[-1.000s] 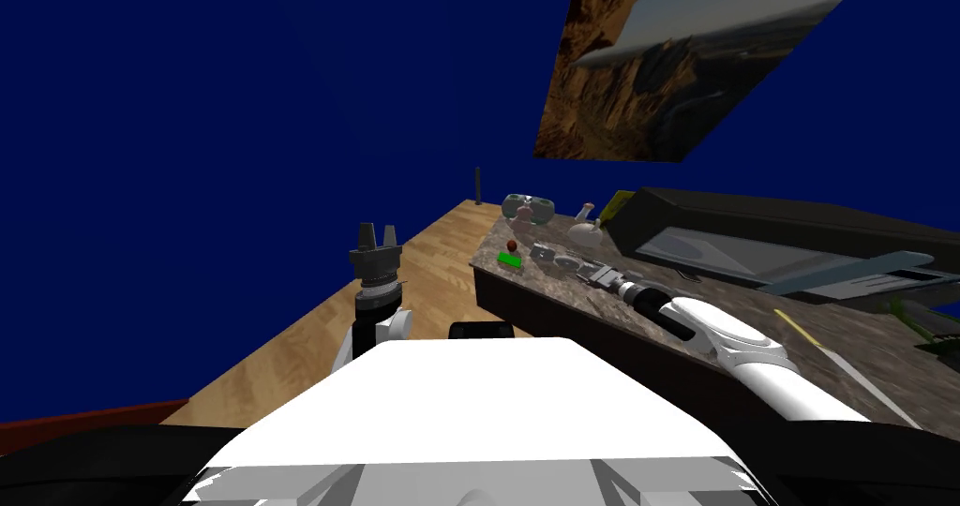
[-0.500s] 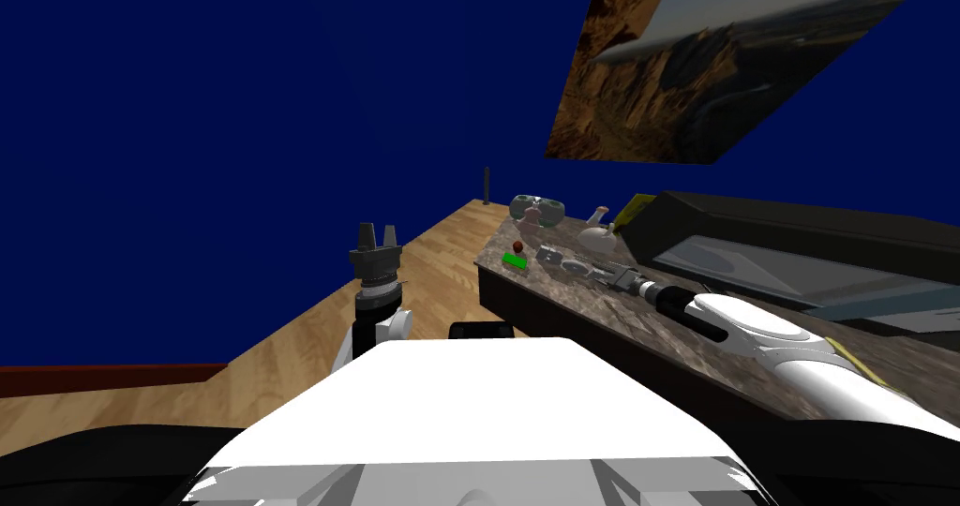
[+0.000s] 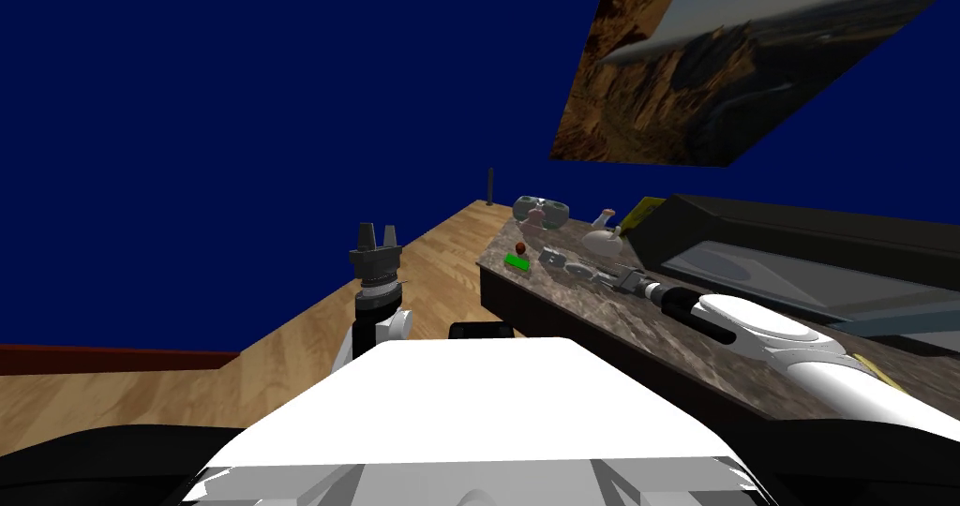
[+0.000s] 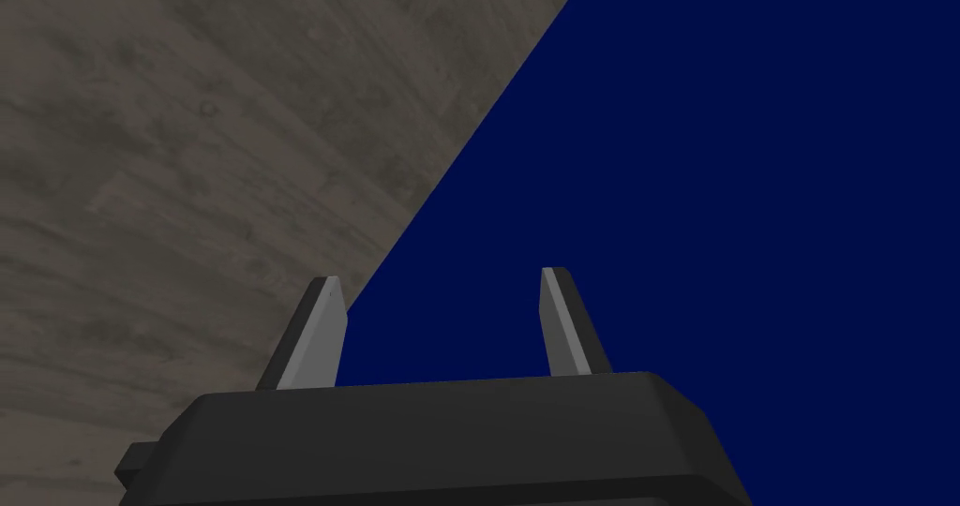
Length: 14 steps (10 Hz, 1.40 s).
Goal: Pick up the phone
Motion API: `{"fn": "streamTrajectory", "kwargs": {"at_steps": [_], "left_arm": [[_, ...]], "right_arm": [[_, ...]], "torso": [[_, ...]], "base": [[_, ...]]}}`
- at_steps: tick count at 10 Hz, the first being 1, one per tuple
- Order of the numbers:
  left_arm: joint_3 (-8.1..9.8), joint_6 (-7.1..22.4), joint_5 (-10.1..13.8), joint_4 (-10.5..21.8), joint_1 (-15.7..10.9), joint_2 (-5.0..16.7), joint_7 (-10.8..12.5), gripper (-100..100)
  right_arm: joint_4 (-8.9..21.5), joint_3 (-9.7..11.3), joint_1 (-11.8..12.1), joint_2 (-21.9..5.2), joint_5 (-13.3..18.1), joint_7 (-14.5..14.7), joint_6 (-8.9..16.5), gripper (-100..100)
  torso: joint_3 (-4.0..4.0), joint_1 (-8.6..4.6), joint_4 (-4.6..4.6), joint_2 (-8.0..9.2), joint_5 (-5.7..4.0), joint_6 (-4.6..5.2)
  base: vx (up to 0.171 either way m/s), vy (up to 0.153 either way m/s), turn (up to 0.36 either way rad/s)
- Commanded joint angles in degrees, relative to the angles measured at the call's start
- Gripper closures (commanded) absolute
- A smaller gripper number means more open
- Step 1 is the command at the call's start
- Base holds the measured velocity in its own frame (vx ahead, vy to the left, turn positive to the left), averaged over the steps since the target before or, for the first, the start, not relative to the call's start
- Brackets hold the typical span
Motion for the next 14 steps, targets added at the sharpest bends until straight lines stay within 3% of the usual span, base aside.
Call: {"fn": "streamTrajectory", "kwargs": {"at_steps": [1,2,6,8,11,14], "left_arm": [[0.00,0.00,0.00,0.00,0.00,0.00,0.00,0],[0.00,0.00,0.00,0.00,0.00,0.00,0.00,0],[0.00,0.00,0.00,0.00,0.00,0.00,0.00,0],[0.00,0.00,0.00,0.00,0.00,0.00,0.00,0],[0.00,0.00,0.00,0.00,-0.02,-0.01,0.00,0],[0.00,0.00,0.00,0.01,-0.02,0.00,0.00,0]], "right_arm": [[0.00,0.00,0.00,0.00,0.00,0.00,0.00,-100],[0.07,0.06,-0.07,0.10,0.03,0.11,0.11,100],[0.05,-0.01,-0.12,0.04,0.02,0.11,0.14,100],[0.07,-0.19,-0.77,-0.48,-0.06,0.38,-0.06,-100],[0.48,-1.07,-4.44,-2.95,-0.58,1.75,-0.91,-100],[0.80,-1.82,-7.50,-5.41,-0.72,3.09,-1.54,-100]], "torso": [[0.00,0.00,0.00,0.00,0.00,0.00],[0.03,0.04,0.00,0.08,0.01,0.05],[0.09,0.04,0.01,0.20,-0.03,0.07],[0.10,0.06,0.01,0.21,-0.02,0.07],[0.56,0.22,0.19,1.01,0.04,0.12],[0.48,0.03,0.17,0.83,-0.03,0.12]], "base": [[0.022,-0.004,0.027],[0.000,0.000,0.000],[0.000,0.000,0.000],[-0.044,0.027,-0.023],[-0.206,0.039,-0.136],[-0.139,-0.023,-0.133]]}}
